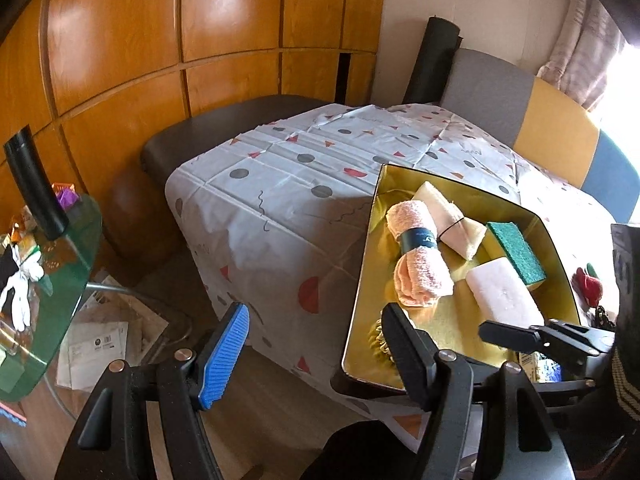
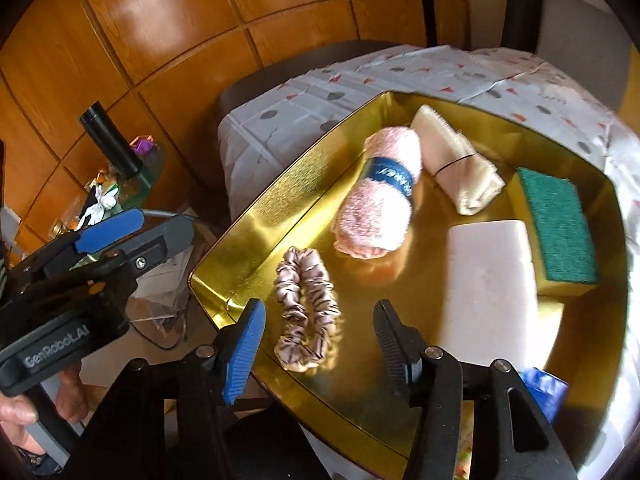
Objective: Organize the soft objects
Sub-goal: 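Withdraw the open right tool from the tray, then move the left tool to the red knit hat and close on it, then lift the red hat with the left tool while the right tool grasps the black beaded hair piece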
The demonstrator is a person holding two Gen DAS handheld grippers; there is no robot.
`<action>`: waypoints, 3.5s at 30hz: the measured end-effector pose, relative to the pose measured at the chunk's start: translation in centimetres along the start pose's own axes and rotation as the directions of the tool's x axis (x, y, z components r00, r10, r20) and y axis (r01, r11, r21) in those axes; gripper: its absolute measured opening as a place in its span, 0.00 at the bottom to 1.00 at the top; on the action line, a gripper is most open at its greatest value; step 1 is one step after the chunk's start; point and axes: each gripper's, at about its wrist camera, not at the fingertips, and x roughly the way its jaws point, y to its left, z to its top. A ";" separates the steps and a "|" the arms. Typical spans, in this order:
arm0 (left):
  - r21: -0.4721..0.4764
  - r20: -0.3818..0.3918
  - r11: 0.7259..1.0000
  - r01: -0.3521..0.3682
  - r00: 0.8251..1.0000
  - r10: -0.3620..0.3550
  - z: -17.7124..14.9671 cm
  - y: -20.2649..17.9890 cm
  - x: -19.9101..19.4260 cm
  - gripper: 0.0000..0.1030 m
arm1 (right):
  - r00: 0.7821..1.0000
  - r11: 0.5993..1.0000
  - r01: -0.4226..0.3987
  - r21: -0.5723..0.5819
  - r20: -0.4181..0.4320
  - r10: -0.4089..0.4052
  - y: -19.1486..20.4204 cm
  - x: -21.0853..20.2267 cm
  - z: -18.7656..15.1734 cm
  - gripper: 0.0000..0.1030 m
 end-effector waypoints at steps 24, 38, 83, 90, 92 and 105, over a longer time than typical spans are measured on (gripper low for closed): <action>0.175 0.015 0.983 0.054 0.998 -0.058 -0.3 -5.8 -2.1 0.68 | 0.952 0.969 0.232 0.082 0.187 -0.243 -6.5 -11.4 -5.9 0.58; 0.306 0.010 0.944 0.124 0.991 -0.134 -0.4 -12.3 -3.1 0.68 | 0.818 0.796 0.471 0.380 0.150 -0.555 -19.9 -21.3 -13.5 0.61; 0.201 -0.413 0.873 0.444 0.847 -0.335 1.4 -46.2 12.7 0.81 | 0.764 0.478 0.261 0.839 0.123 -0.633 -30.6 -28.7 -22.1 0.70; 0.301 -0.409 0.848 0.436 0.862 -0.298 0.1 -46.9 13.2 0.39 | 0.770 0.490 0.262 0.832 0.126 -0.625 -30.6 -28.4 -22.0 0.70; 0.322 -0.420 0.835 0.445 0.858 -0.295 -0.2 -46.4 12.7 0.35 | 0.773 0.495 0.265 0.827 0.125 -0.622 -30.5 -28.3 -21.9 0.70; 0.404 -0.457 0.758 0.512 0.831 -0.317 -6.4 -39.3 6.3 0.36 | 0.801 0.538 0.289 0.792 0.108 -0.588 -29.8 -26.8 -21.4 0.70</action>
